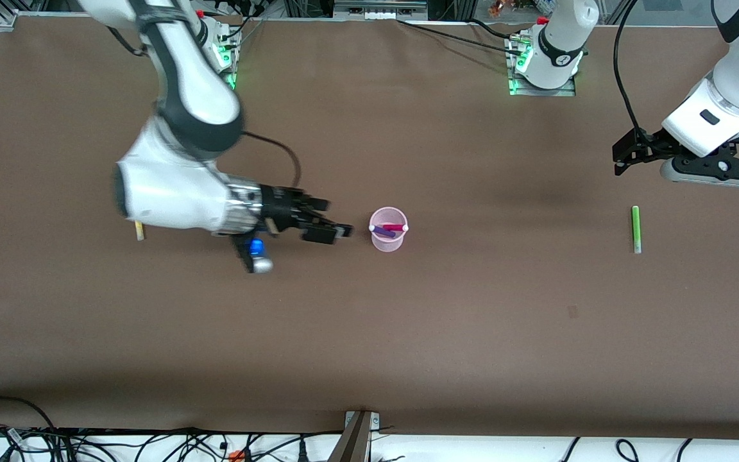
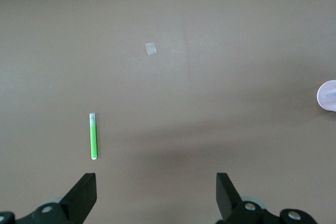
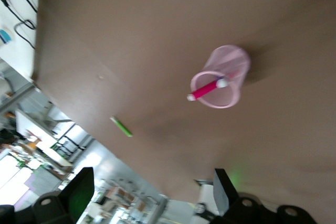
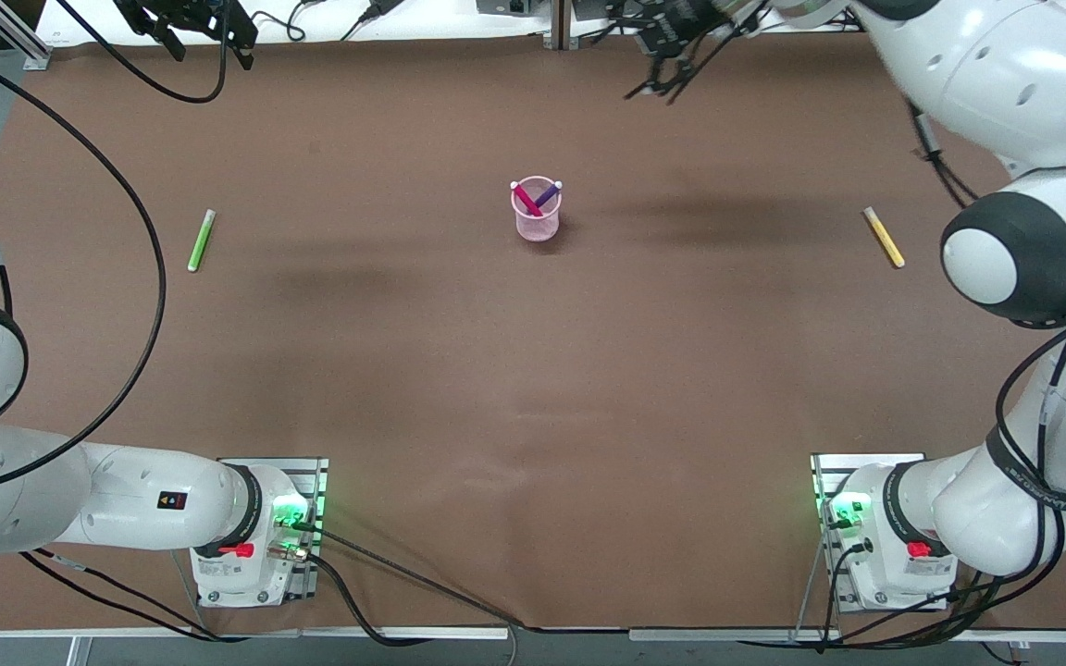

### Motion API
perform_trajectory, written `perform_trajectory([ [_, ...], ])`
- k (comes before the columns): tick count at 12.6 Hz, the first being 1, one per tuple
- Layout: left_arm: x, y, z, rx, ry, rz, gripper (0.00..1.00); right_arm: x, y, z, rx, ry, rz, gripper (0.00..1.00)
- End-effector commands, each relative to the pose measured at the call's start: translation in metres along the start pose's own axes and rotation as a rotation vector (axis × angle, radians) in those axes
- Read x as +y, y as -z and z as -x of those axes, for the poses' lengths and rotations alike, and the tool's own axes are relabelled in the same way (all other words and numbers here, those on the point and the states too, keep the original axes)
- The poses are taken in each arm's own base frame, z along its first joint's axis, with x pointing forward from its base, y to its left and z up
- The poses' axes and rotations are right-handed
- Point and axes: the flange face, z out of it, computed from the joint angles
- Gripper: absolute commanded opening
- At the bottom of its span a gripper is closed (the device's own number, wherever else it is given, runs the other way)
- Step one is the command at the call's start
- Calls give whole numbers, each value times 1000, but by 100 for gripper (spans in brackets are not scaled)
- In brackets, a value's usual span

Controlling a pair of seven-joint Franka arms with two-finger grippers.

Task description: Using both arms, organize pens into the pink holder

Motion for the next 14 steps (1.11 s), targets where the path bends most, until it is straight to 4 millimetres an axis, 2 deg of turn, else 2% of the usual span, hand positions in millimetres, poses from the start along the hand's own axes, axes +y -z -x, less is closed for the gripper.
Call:
perform_trajectory([
  [1,2,6,2,10,3,4,100,22,70,28,50,88,124,100],
  [3,2,5,2,9,2,4,100,40,107,47,128,241,248,100],
  [5,2,6,2,10,3,4,100,72,143,65,189,330,325,100],
  [7,2,5,2,9,2,4,100,100,169,83,269,485,484,100],
  [9,2,6,2,10,1,4,100,116,200,79,275,600,556,100],
  [11,2,6,2,10,-2,4,100,122,218,84,260,594,654,100],
  [14,1,5,2,9,-1,4,100,122,225,90,261,593,669,100],
])
